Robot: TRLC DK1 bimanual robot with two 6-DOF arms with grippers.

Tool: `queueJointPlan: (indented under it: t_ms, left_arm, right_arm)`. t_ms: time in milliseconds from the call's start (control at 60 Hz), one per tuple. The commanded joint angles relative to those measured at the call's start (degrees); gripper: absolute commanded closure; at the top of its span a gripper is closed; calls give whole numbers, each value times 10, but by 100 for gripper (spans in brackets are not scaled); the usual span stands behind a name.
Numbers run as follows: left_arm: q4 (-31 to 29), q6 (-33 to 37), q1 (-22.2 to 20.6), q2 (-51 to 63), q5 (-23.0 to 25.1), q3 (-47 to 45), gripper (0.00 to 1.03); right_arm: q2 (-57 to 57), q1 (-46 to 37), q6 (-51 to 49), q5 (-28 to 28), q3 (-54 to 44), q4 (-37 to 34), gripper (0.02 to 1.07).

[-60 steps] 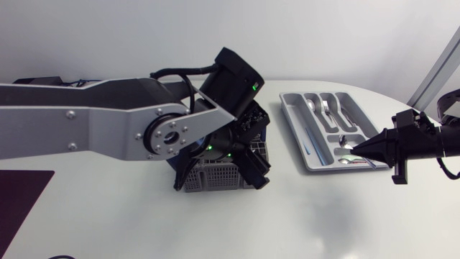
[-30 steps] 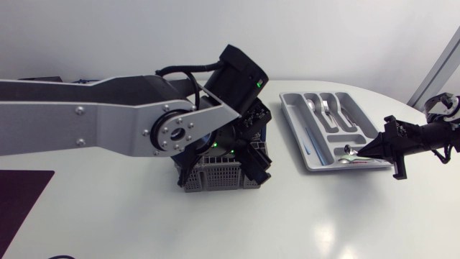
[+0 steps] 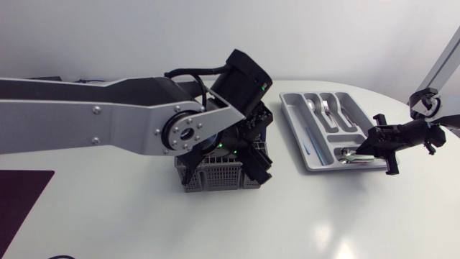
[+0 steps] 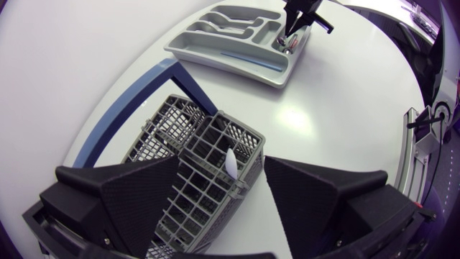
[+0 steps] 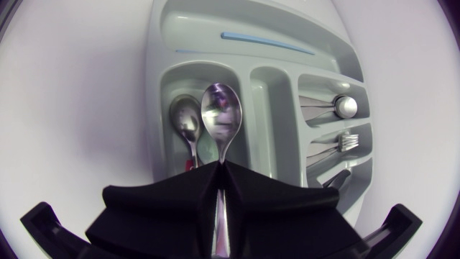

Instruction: Unload the cutlery basket into the drawer organizer.

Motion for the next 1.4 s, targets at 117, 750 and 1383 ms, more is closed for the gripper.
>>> queueJointPlan:
  t_ms: [117, 750, 1383]
  left_arm:
    - [-12, -4, -4, 11, -5, 16, 16]
    - [0, -19, -43, 53, -118, 29, 19]
    - [15, -23, -43, 78, -145, 31, 70]
  right_arm:
    - [-7, 11, 13, 9, -4, 2, 67]
    - [-213, -19, 158, -164, -125, -52, 6]
    - [-348, -41, 129, -213, -273, -54, 6]
